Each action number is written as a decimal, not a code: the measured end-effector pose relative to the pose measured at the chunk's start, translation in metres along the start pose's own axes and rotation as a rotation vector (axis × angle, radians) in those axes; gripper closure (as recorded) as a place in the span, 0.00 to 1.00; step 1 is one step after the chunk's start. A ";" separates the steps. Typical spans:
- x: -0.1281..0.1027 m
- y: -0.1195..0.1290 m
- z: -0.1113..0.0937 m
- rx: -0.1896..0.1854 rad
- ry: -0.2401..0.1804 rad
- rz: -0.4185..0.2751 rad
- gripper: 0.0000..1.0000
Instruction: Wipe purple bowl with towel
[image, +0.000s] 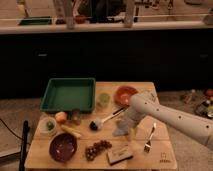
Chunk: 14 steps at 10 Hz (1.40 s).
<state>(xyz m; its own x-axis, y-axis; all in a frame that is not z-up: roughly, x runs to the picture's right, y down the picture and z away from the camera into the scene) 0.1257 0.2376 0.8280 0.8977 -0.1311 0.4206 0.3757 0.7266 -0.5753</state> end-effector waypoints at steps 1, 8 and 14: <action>0.002 0.001 0.002 -0.002 0.000 0.004 0.30; 0.005 0.003 0.000 0.001 0.005 0.006 0.96; -0.006 -0.001 -0.026 0.039 0.015 -0.007 1.00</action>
<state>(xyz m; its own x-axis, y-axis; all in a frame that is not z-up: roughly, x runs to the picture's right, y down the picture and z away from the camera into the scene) 0.1262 0.2206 0.8079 0.8983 -0.1462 0.4144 0.3733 0.7514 -0.5441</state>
